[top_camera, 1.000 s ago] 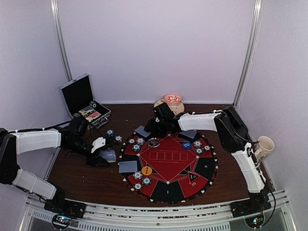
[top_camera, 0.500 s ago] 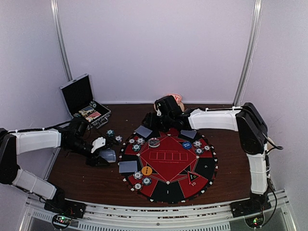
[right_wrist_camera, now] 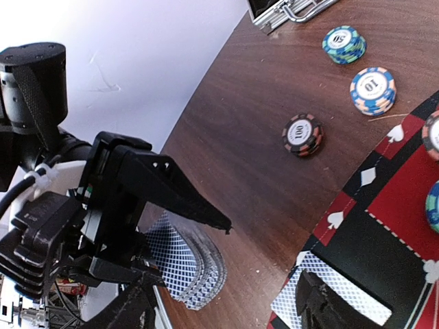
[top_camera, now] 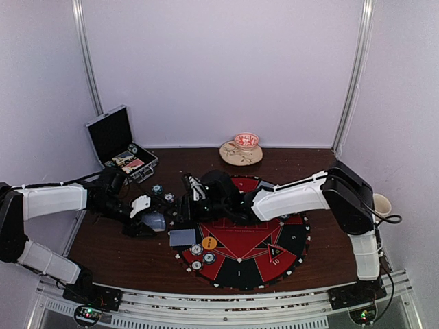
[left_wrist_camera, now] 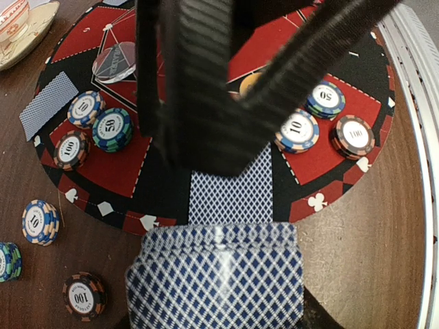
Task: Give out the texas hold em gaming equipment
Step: Pick up the poker card from the face-down deck piles.
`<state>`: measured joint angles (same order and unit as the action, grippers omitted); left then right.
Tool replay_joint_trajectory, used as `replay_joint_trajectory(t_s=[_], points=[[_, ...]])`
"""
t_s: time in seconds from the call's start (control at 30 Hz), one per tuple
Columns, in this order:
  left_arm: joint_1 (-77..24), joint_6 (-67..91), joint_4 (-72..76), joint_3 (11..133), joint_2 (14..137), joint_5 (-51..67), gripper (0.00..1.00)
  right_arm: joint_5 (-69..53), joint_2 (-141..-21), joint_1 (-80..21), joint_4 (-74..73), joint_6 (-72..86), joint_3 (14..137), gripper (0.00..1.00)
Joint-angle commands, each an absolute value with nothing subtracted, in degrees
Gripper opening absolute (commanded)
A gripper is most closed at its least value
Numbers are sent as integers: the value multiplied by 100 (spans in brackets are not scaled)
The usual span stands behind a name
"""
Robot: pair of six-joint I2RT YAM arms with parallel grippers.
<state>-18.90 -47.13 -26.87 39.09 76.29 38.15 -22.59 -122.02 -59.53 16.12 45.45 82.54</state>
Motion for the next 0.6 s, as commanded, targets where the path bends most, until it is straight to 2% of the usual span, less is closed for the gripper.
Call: replay_joint_trajectory(t_s=[0.0, 0.57], points=[[-1871, -4768, -2540, 3894, 7542, 3911, 52, -2484, -12460, -6036, 2092, 4762, 8343, 72], [-1869, -4780, -2541, 3893, 7550, 3916, 52, -2851, -13280, -6184, 2246, 5094, 9200, 72]])
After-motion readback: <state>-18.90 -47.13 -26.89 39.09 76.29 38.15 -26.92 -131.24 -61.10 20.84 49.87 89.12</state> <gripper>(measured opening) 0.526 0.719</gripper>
